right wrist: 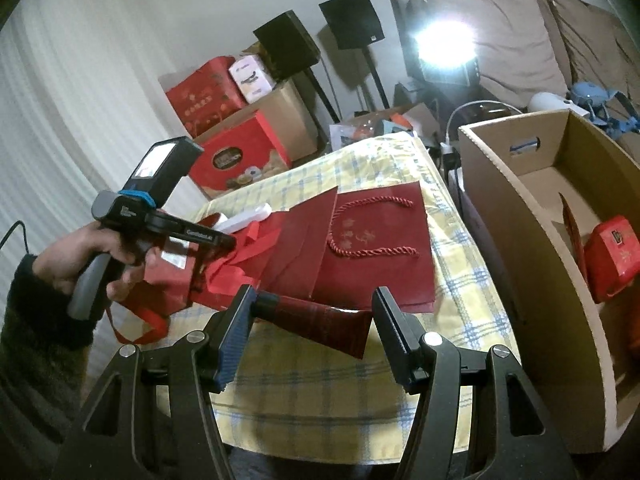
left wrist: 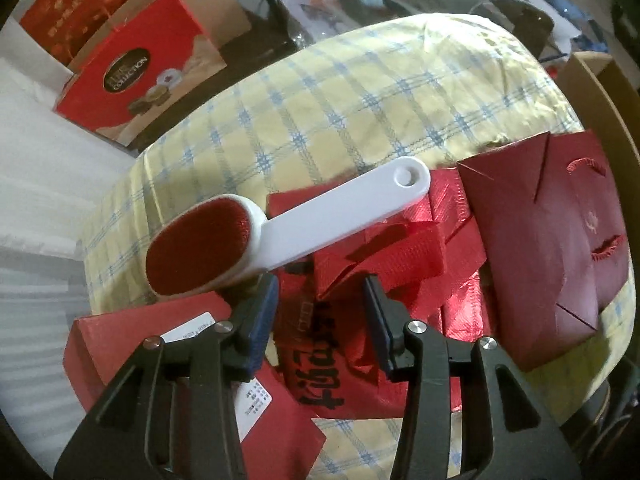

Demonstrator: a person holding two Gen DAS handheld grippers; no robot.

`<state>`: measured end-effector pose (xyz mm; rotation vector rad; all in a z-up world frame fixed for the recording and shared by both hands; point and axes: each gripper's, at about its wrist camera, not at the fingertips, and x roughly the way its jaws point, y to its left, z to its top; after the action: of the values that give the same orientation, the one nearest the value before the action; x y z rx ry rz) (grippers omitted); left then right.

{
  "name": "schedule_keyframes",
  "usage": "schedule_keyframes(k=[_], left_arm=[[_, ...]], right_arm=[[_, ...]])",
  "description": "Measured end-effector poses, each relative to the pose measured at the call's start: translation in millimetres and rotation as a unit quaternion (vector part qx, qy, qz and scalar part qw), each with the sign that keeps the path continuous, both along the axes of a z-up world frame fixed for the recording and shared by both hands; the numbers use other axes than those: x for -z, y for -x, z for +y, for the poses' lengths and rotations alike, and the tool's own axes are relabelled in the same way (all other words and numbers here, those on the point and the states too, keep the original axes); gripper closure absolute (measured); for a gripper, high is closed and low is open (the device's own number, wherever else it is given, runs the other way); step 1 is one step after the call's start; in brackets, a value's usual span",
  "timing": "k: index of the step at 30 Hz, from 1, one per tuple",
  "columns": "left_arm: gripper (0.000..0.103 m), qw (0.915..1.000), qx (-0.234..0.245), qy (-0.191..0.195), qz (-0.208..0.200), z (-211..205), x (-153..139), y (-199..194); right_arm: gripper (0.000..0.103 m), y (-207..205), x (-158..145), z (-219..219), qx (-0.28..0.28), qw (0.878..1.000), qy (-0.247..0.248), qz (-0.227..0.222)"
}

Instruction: Organize objects

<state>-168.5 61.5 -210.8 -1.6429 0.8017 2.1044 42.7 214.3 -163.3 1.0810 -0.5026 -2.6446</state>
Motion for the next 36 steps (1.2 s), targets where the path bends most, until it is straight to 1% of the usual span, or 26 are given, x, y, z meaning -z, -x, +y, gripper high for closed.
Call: schedule_keyframes(k=[2,6,7,8,9,10,11,13,15,17,18,19,20,21,22,24,25,26,29,31,33,35,36], left_arm=[[0.06,1.0,-0.005,-0.006,-0.004,-1.1,4.8,-0.7],[0.06,0.9989,-0.016,-0.036,-0.026,-4.7,5.5,3.5],[0.068,0.9975,-0.026,-0.051,-0.042,-7.7,5.6,5.6],[0.082,0.996,-0.032,-0.063,-0.055,-9.1,4.3,7.2],[0.091,0.9948,-0.035,-0.069,-0.066,-10.3,2.9,6.2],[0.096,0.9935,-0.04,-0.075,-0.076,-11.4,0.7,5.1],[0.096,0.9927,-0.042,-0.08,-0.08,-12.4,-1.3,4.1],[0.096,0.9927,-0.04,-0.085,-0.076,-14.1,-6.6,-2.5],[0.096,0.9927,-0.029,-0.09,-0.075,-17.6,-11.2,-5.5],[0.093,0.9935,-0.021,-0.09,-0.066,-22.2,-21.4,-15.4],[0.092,0.993,-0.017,-0.098,-0.064,-25.4,-25.9,-16.6],[0.086,0.992,-0.013,-0.107,-0.066,-27.0,-31.5,-18.9],[0.077,0.9895,-0.008,-0.124,-0.074,-29.9,-38.5,-22.9],[0.071,0.9885,-0.008,-0.131,-0.074,-33.0,-43.5,-25.3],[0.066,0.9892,-0.01,-0.131,-0.065,-34.8,-49.0,-25.5],[0.066,0.9919,-0.018,-0.121,-0.033,-43.6,-56.9,-27.4],[0.066,0.9928,-0.021,-0.115,-0.025,-46.8,-56.6,-26.8],[0.069,0.9938,-0.022,-0.107,-0.019,-49.6,-54.1,-25.4],[0.07,0.9957,-0.004,-0.093,0.006,-49.9,-50.6,-26.2],[0.071,0.9974,0.01,-0.064,0.033,-44.0,-46.0,-26.9],[0.074,0.9975,0.032,-0.025,0.058,-34.8,-37.7,-29.6],[0.074,0.9976,0.048,-0.01,0.049,-27.0,-29.8,-29.3],[0.075,0.997,0.055,0.014,0.052,-21.3,-25.5,-29.6]], right_arm=[[0.042,1.4,1.4,-0.8,-0.001,1.0,0.001,-0.002],[0.042,0.9,1.1,-3.3,-0.004,1.0,0.0,-0.004],[0.042,1.1,0.9,-4.2,-0.005,1.0,-0.001,-0.004],[0.042,1.1,0.7,-5.1,-0.005,1.0,-0.001,-0.004],[0.042,1.1,0.6,-5.1,-0.006,1.0,-0.001,-0.004],[0.042,0.7,0.4,-5.9,-0.005,1.0,-0.002,-0.005],[0.042,0.2,0.1,-6.5,-0.005,1.0,-0.003,-0.005],[0.042,-0.9,-1.2,-8.1,-0.006,1.0,-0.006,-0.003],[0.042,-2.5,-2.9,-9.3,-0.007,1.0,-0.007,-0.002],[0.042,-3.3,-4.8,-10.2,-0.006,1.0,-0.01,0.001],[0.042,-4.0,-5.8,-11.2,-0.006,1.0,-0.012,0.002],[0.042,-4.2,-6.5,-12.0,-0.007,1.0,-0.011,0.003],[0.042,-4.0,-7.1,-12.9,-0.007,1.0,-0.011,0.003],[0.042,-4.5,-7.4,-14.9,-0.009,1.0,-0.01,0.003],[0.042,-4.8,-7.9,-16.4,-0.011,1.0,-0.01,0.003],[0.042,-6.8,-10.2,-21.1,-0.015,1.0,-0.013,0.006],[0.042,-7.2,-10.7,-23.5,-0.017,1.0,-0.016,0.007],[0.042,-7.7,-10.8,-25.2,-0.019,1.0,-0.017,0.007],[0.042,-7.3,-9.4,-30.6,-0.026,0.999,-0.02,0.006],[0.042,-7.1,-8.7,-33.5,-0.03,0.999,-0.017,0.004],[0.042,-7.8,-9.9,-36.0,-0.033,0.999,-0.019,0.005],[0.042,-9.3,-11.9,-36.7,-0.034,0.999,-0.021,0.008],[0.042,-9.6,-12.6,-36.9,-0.034,0.999,-0.022,0.008]])
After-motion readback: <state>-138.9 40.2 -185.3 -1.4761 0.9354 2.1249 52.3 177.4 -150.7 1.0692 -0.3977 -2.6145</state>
